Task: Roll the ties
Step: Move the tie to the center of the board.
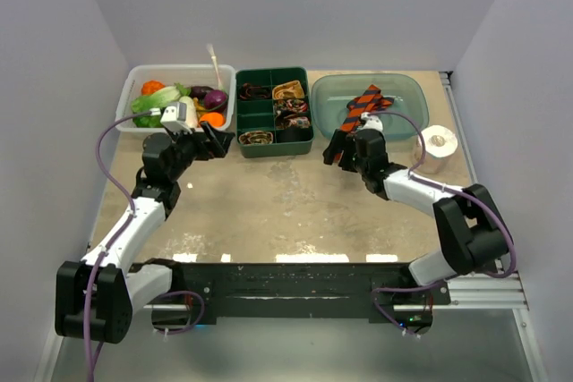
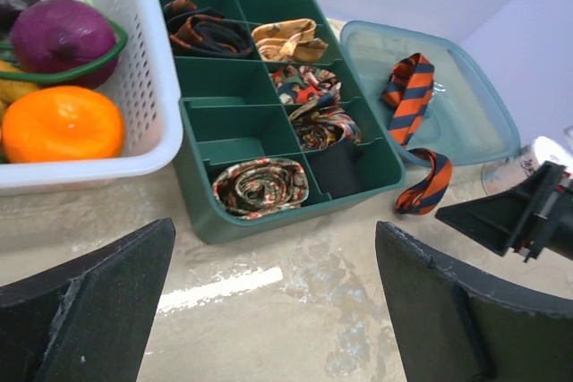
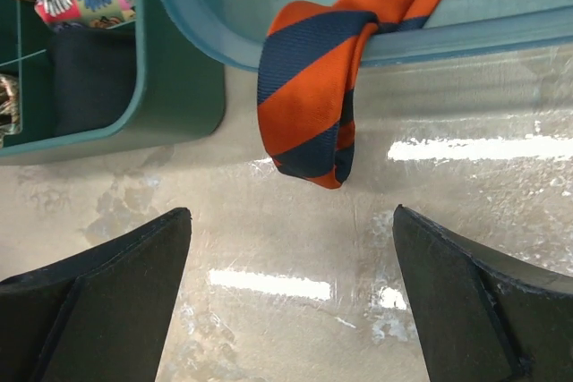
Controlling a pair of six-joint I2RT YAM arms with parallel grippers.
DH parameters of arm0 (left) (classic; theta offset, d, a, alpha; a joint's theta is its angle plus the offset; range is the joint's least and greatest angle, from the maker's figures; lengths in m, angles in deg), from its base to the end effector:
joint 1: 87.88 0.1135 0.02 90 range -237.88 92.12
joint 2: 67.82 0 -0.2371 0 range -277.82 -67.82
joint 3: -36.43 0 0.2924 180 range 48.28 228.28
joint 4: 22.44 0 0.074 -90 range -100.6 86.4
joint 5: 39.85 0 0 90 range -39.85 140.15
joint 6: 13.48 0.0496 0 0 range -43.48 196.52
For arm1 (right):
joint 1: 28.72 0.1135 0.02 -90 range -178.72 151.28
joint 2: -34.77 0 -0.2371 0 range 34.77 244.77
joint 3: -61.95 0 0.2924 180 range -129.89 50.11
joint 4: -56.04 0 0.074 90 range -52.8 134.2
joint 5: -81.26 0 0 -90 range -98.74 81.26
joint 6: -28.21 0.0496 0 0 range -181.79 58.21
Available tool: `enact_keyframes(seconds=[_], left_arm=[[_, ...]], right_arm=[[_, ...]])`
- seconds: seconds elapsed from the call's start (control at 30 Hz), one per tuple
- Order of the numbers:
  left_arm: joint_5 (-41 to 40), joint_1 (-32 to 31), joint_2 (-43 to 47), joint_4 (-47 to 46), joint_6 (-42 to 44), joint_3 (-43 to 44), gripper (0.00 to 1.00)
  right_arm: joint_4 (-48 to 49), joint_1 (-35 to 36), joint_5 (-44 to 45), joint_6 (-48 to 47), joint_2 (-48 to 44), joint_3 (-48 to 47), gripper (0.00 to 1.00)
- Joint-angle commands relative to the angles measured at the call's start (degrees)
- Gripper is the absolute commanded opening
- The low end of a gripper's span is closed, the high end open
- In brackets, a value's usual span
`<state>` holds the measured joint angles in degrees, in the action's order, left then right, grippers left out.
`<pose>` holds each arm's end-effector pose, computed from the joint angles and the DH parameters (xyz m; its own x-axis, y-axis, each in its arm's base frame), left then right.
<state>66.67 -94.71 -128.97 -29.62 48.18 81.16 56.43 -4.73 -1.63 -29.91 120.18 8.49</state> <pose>0.3022 -0.0504 0.2190 -0.3267 -0.4192 -0.8471 0.2699 0.8175 -0.5087 0.3260 0.1384 0.1306 -0.5682 0.3208 -0.7578 -0.0082 0.9186 0.3950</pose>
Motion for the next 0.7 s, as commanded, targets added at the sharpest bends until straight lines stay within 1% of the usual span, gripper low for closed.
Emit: enact_keyframes(seconds=[0.0,0.1,0.17,0.23,0.27,0.37,0.5,0.67], left_arm=[[4.14,-0.03,0.33,-3.13,1.0,1.92,1.0],[6.42,-0.03,-0.11,-4.7,0.74,2.01,1.0],[7.04,-0.03,-0.11,-5.58,0.39,1.57,1.0],[7.39,-0.03,-0.11,-6.02,0.13,1.48,1.0],[7.83,-0.03,-0.11,-6.11,0.12,1.39,1.0],[9.23,-0.03,-0.2,-6.72,-0.05,1.48,1.0],[10.29,-0.03,-0.46,-7.51,-0.31,1.39,1.0],[11.7,-0.03,-0.91,-7.87,-0.49,1.57,1.0]], right_arm=[[4.38,0.01,1.76,3.45,2.64,-0.03,0.98],[5.79,-0.17,1.59,4.59,6.33,-1.0,0.97],[7.62,-0.26,1.15,5.21,8.01,-1.61,0.93],[8.77,-0.26,0.97,5.47,10.39,-2.23,0.86],[9.56,-0.43,0.97,5.56,11.09,-2.4,0.78],[10.71,-0.61,0.53,5.91,13.2,-3.28,0.79],[12.64,-0.78,0.27,5.74,13.47,-3.11,0.78],[13.0,-0.78,1.67,4.25,12.42,-3.02,0.72]])
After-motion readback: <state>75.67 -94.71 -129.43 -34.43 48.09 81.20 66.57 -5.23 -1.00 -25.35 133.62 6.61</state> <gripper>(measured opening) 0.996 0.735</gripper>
